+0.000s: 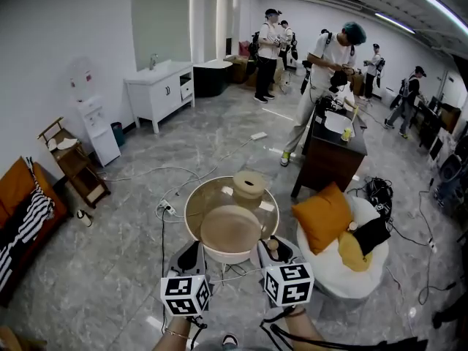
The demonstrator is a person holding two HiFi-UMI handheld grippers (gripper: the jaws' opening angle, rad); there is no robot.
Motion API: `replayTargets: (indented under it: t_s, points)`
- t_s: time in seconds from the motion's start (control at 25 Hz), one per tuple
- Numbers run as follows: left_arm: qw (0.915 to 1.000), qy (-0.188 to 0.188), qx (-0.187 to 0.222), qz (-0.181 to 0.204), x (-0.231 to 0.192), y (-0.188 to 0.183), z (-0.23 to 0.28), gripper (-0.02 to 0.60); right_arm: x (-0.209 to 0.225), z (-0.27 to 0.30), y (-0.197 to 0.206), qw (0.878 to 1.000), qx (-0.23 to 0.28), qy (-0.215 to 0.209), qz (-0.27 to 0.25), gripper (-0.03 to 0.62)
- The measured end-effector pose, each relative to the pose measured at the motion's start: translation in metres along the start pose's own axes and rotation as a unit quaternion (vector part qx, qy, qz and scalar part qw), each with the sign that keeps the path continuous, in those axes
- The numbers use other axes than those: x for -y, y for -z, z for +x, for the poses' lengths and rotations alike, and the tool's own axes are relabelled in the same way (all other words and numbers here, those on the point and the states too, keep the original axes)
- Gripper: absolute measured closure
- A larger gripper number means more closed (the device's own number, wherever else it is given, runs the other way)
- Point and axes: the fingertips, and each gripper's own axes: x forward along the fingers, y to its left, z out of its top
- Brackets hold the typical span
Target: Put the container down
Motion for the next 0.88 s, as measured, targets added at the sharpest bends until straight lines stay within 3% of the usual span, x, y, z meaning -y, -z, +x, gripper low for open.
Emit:
replayTargets:
  t_s: [0.56, 0.88]
  points:
    - [0.9998, -0.012, -0.018, 0.0, -0.02, 0.003, 0.044, 0.584, 0.012, 0.048, -0.002, 1.0, -0.017, -0.013, 0.01, 0.461]
    - [0.9999, -0.005, -0.014, -0.001, -0.041, -0.01, 0.098, 0.584, 0.02, 0.102, -0.031, 1.0, -0.008, -0.018, 0.007, 0.461]
